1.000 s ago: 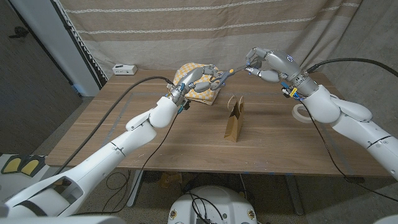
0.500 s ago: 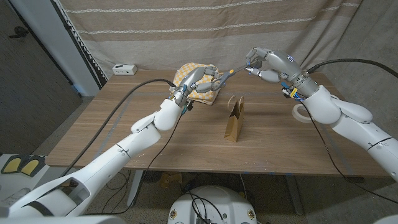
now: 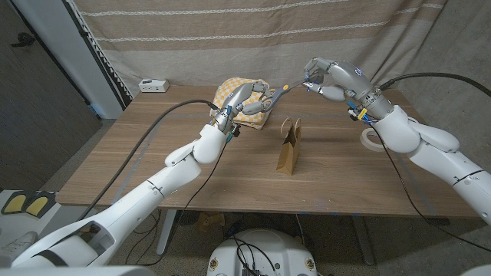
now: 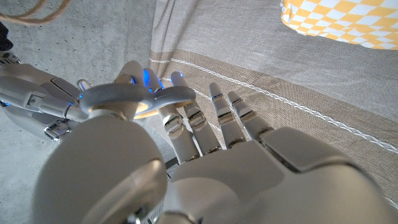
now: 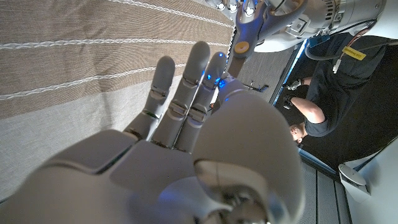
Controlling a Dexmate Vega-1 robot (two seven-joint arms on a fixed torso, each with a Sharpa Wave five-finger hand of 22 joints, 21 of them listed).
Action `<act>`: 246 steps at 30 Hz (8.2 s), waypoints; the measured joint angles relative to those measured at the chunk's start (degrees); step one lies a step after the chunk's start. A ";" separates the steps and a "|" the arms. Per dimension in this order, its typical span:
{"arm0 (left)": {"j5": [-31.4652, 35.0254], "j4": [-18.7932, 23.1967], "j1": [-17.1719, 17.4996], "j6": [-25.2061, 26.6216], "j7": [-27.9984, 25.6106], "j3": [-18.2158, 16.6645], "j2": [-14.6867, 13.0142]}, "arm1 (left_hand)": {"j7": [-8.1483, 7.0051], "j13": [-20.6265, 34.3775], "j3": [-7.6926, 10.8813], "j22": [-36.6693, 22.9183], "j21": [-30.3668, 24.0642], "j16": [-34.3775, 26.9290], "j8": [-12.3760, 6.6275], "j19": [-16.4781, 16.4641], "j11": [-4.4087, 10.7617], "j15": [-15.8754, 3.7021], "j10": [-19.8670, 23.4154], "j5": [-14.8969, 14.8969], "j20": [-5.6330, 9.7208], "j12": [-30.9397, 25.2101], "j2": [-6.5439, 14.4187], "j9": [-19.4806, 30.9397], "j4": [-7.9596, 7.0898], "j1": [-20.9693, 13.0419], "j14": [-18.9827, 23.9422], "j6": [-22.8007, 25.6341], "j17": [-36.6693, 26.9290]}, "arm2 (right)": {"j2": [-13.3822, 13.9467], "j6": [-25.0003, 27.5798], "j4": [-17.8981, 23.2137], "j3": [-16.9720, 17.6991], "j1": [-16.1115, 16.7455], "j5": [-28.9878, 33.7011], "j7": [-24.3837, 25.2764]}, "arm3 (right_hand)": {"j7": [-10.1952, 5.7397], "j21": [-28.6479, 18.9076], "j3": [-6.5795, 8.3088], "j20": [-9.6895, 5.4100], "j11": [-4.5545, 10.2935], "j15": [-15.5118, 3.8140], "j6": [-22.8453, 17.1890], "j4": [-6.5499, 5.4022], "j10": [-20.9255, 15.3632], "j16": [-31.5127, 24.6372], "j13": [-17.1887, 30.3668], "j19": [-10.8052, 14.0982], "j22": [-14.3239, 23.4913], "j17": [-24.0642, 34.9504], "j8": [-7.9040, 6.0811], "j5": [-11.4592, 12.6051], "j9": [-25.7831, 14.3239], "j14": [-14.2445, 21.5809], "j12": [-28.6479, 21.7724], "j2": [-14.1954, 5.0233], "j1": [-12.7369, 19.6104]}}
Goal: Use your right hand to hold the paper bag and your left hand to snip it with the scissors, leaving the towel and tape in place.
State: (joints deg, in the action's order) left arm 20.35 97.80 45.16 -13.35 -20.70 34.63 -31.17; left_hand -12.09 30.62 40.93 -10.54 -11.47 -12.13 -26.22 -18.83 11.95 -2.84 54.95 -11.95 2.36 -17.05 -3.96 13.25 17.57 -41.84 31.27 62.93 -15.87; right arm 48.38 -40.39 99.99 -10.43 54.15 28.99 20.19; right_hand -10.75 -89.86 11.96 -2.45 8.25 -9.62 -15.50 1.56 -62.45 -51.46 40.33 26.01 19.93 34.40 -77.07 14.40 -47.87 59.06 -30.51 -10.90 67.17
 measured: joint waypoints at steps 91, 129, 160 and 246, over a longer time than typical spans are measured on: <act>-25.16 -1.23 4.52 -0.29 5.33 -5.05 3.52 | -0.21 7.53 -2.05 -0.53 -0.88 1.03 -15.60 -0.61 0.12 0.14 -5.50 -3.83 0.00 -7.31 0.62 2.87 -2.19 -1.39 -0.75 -10.29 -2.26 | -4.72 9.77 -4.98 -0.93 -1.84 -7.28 5.50 | 8.93 11.11 -20.95 0.00 -3.26 0.65 14.19 -9.56 2.48 11.20 -8.22 0.62 -9.12 -2.82 34.19 12.55 34.84 -1.51 4.06 7.73 -31.57; -37.29 1.06 8.75 -1.53 6.68 -6.36 5.51 | -0.21 -1.94 2.01 -0.51 -0.88 0.65 -13.10 -0.18 0.55 0.11 -10.25 -5.87 0.00 1.48 -3.98 -2.62 -6.01 -2.13 -4.50 -3.11 -1.14 | -5.11 16.30 -3.88 -1.35 0.02 -21.29 0.98 | 9.32 16.65 -26.44 -0.11 -4.68 3.05 -1.76 -8.81 6.19 21.42 -18.82 -2.78 -9.54 -13.42 40.29 10.59 37.32 -8.86 8.73 5.82 -42.53; -50.61 -0.37 8.07 0.13 16.08 -4.88 7.15 | 0.40 6.55 1.71 -0.79 -0.88 0.37 -9.55 1.06 0.73 0.39 -14.92 -5.50 0.00 -3.10 -3.41 -2.88 -6.45 -4.66 -4.77 -1.13 -3.96 | -4.48 20.21 -1.84 -0.46 2.11 -27.03 -1.30 | 9.31 17.18 -26.65 -0.11 -4.67 3.37 -1.16 -8.60 7.41 22.47 -19.87 -2.77 -9.38 -14.33 42.33 10.20 37.32 -10.18 9.54 5.69 -43.76; -71.19 -8.51 6.44 -2.35 32.48 -6.15 14.91 | 0.33 40.36 -18.35 -5.21 -4.83 -24.95 1.93 -0.25 -1.76 -0.43 -13.84 -3.05 0.02 -42.70 0.43 0.34 -9.54 -25.26 4.49 6.40 -53.07 | -3.46 25.87 1.92 -1.16 1.81 -25.40 -0.22 | 9.33 18.47 -26.34 -0.21 -4.98 3.46 1.67 -7.13 7.70 23.08 -22.25 -2.87 -9.40 -16.06 46.28 9.95 37.07 -10.46 9.72 5.39 -44.47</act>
State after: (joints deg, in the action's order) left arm -50.84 89.29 51.60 -15.70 11.78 28.48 -16.25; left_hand -11.76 70.97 22.59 -15.76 -16.30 -37.08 -24.29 -19.07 10.19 -3.27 41.11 -15.00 2.38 -59.75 -3.53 13.59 8.03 -67.10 35.76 69.33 -68.94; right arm 44.92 -14.52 101.91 -11.59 55.96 3.59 19.97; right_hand -1.43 -71.39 -14.38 -2.66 3.27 -6.15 -13.83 -5.57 -54.74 -28.39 18.07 23.14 10.53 18.33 -30.79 24.35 -10.80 48.60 -20.79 -5.51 22.71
